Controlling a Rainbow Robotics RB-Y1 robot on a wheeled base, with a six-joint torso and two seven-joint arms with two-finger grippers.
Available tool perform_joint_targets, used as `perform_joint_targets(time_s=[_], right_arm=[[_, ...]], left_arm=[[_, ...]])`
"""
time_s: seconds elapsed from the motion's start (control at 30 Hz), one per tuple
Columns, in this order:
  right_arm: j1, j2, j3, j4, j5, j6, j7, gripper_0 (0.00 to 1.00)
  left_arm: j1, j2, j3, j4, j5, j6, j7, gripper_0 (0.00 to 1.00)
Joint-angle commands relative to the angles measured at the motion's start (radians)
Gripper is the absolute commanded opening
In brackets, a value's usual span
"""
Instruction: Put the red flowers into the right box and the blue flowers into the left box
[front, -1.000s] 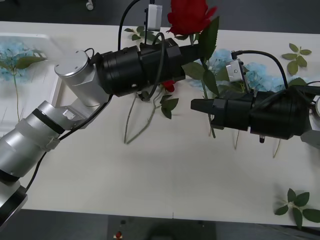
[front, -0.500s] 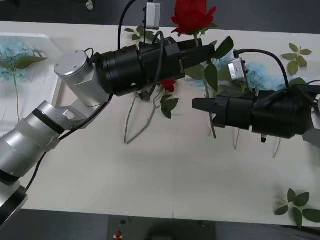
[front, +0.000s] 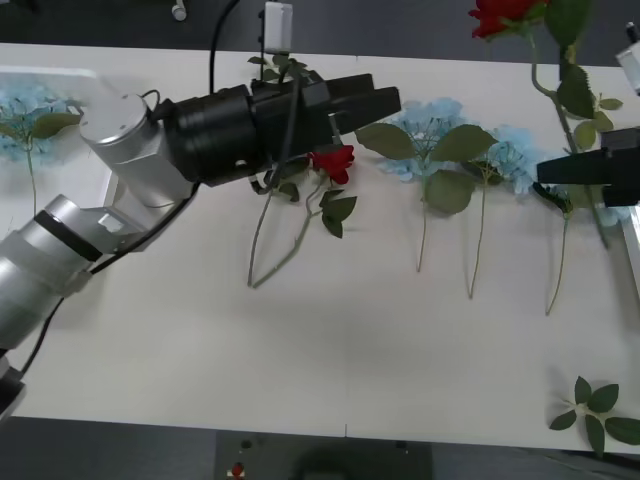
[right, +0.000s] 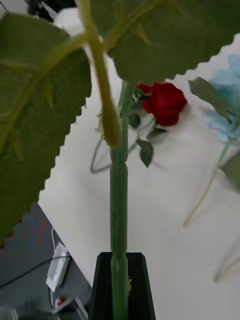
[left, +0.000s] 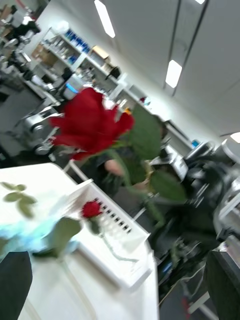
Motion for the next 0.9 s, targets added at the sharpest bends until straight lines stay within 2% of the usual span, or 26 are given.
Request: perform_joint_targets(time_s=[0.03, 0.1, 0.3, 0.53, 0.67, 0.9], right_arm=[[0.004, -0.045, -0.012, 0.121, 0.042, 0.093, -0.034, 0.0], [0.008, -0.063, -0.013, 0.203, 0.108, 0.165, -0.043, 0.0], [0.01, -0.051, -0.021, 0.541, 0.243, 0.38, -0.051, 0.0], [0.01, 0.0, -0.093, 0.886, 0.424, 0.597, -0.043, 0.0], [0.008, 0.056, -0.139, 1.016, 0.526, 0.632, -0.042, 0.0], [0.008, 0.205, -0.19, 1.184, 0.703, 0.601, -0.029, 0.0]], left_arm=[[-0.009, 0.154, -0.013, -0.033, 0.001, 0.002, -0.038, 1.0], [-0.009, 0.234, -0.029, -0.033, -0.028, 0.002, -0.038, 1.0], [-0.01, 0.398, -0.098, -0.033, -0.135, -0.027, 0.182, 1.0], [-0.027, 0.457, -0.186, -0.025, -0.341, -0.134, 0.509, 1.0], [-0.083, 0.466, -0.266, 0.013, -0.445, -0.179, 0.685, 1.0], [-0.181, 0.431, -0.381, 0.119, -0.623, -0.193, 0.992, 1.0]])
